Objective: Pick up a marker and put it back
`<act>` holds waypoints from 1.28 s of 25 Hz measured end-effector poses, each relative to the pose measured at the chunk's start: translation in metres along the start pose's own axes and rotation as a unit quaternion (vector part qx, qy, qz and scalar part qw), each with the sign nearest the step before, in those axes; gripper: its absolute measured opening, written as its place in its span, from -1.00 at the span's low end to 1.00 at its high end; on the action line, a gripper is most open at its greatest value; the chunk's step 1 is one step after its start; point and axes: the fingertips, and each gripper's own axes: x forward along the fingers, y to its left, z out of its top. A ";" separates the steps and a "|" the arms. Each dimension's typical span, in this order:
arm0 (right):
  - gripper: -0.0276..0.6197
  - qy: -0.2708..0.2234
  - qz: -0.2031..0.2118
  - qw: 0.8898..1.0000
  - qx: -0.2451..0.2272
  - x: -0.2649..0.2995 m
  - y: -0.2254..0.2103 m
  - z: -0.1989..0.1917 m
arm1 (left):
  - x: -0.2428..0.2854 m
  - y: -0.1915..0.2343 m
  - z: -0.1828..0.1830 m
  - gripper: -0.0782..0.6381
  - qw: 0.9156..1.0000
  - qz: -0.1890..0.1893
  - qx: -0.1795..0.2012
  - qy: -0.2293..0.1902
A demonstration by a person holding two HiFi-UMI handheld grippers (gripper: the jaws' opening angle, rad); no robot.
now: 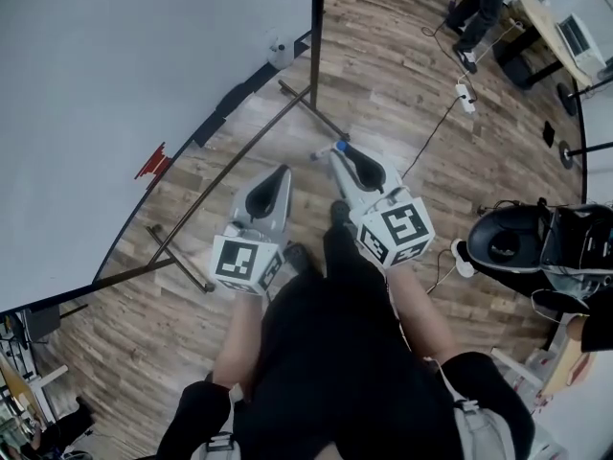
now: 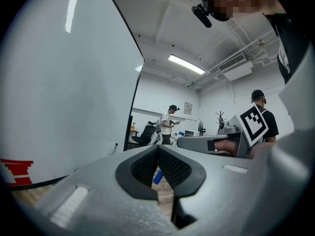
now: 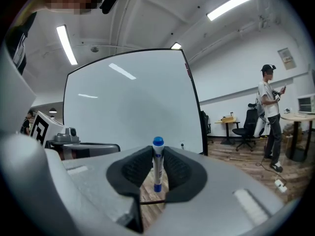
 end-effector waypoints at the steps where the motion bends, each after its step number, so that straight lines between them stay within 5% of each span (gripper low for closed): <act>1: -0.71 -0.002 -0.001 1.000 -0.001 -0.002 0.002 0.001 | -0.002 -0.002 0.001 -0.75 1.000 -0.003 0.001 -0.001; 17: -0.71 -0.010 0.004 1.000 -0.027 0.002 0.030 0.008 | -0.032 0.004 0.010 -0.75 1.000 -0.007 0.008 -0.023; 25: -0.71 -0.007 0.037 0.999 -0.038 0.043 0.026 0.015 | -0.027 0.044 0.004 -0.75 0.999 0.049 0.001 -0.012; 32: -0.71 -0.012 0.108 0.993 -0.054 0.110 0.013 0.038 | 0.003 0.082 0.020 -0.75 0.993 0.115 0.002 -0.027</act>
